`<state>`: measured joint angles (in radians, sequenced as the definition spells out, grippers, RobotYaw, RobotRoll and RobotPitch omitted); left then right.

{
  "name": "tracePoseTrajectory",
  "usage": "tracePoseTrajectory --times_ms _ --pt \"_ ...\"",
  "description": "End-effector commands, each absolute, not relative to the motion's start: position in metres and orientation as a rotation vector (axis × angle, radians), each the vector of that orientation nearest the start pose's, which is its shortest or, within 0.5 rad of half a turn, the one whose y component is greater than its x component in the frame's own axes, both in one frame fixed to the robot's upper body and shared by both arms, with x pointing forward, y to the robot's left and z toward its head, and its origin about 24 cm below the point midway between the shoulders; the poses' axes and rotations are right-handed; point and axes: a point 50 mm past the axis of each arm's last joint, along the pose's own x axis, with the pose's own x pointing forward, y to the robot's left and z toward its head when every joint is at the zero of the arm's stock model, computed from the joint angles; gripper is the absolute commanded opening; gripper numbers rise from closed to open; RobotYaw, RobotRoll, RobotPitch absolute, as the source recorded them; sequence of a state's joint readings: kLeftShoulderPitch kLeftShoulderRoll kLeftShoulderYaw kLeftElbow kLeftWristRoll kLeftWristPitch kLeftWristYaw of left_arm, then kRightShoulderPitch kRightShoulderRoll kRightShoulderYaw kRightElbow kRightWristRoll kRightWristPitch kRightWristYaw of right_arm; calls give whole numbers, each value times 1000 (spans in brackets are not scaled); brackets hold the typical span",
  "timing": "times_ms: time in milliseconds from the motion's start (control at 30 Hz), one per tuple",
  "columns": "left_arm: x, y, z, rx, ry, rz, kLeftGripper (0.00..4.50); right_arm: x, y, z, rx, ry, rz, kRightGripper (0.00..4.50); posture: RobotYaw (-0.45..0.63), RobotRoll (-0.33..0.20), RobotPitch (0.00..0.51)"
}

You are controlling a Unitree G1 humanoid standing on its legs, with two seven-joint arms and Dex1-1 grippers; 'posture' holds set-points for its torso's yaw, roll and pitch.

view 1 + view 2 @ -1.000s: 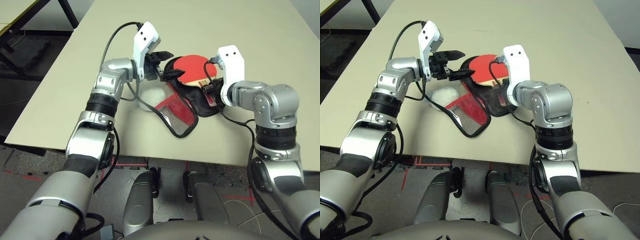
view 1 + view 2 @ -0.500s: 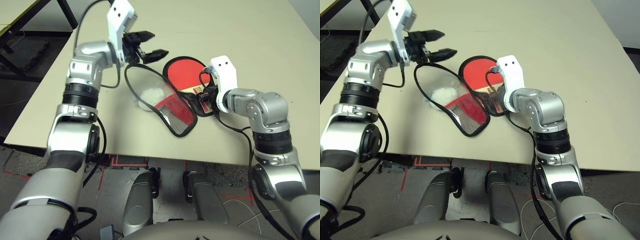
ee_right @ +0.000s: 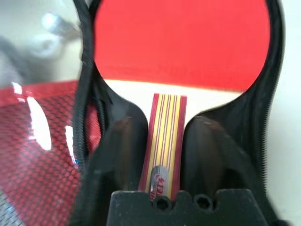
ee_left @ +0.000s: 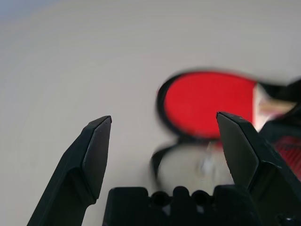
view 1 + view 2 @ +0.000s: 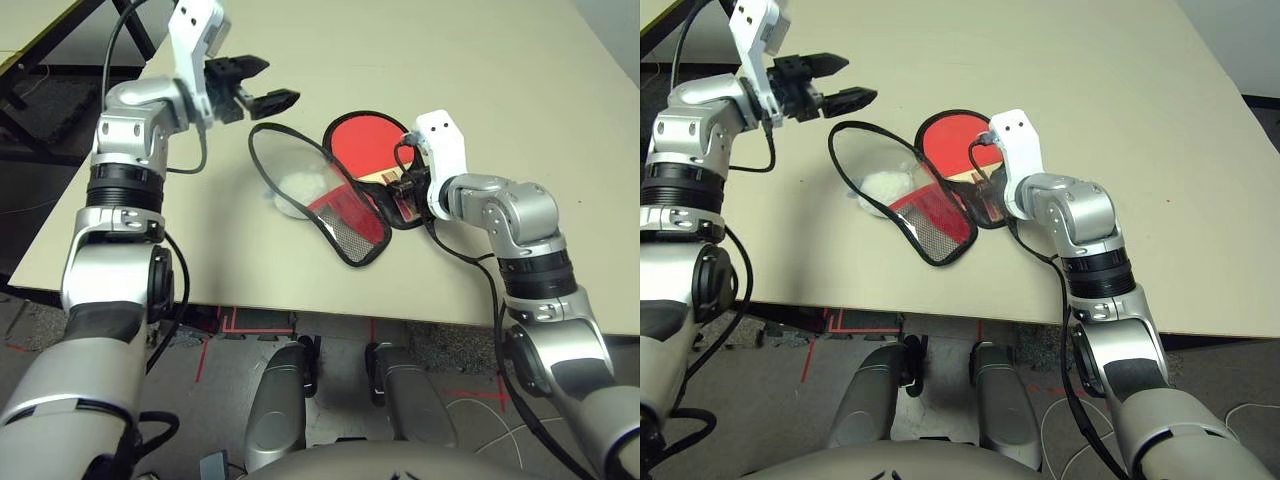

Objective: Store the ping-pong paddle in its case and zip it.

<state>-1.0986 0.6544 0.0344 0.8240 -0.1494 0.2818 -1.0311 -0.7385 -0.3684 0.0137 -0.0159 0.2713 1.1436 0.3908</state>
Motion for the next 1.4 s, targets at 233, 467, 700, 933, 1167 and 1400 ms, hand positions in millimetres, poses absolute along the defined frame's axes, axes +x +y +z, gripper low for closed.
tracePoseTrajectory --times_ms 233,467,700,933,1167,1400 --pt "371 276 203 328 337 -715 4500 316 -199 215 -187 164 666 4482 75 0 200" --pt "378 209 205 272 325 -1000 4500 295 -203 215 -286 208 835 4482 44 0 202" --pt "383 158 249 250 245 -1191 4500 283 -201 217 -323 248 912 4482 29 0 202" --pt "395 105 266 225 111 -1223 4500 292 -216 233 -270 246 782 4482 22 0 201" --pt "400 86 239 228 101 -1199 4500 299 -225 238 -142 325 662 4482 15 0 198" --pt "395 102 246 220 66 -1219 4500 307 -218 210 88 513 609 4482 34 0 185"
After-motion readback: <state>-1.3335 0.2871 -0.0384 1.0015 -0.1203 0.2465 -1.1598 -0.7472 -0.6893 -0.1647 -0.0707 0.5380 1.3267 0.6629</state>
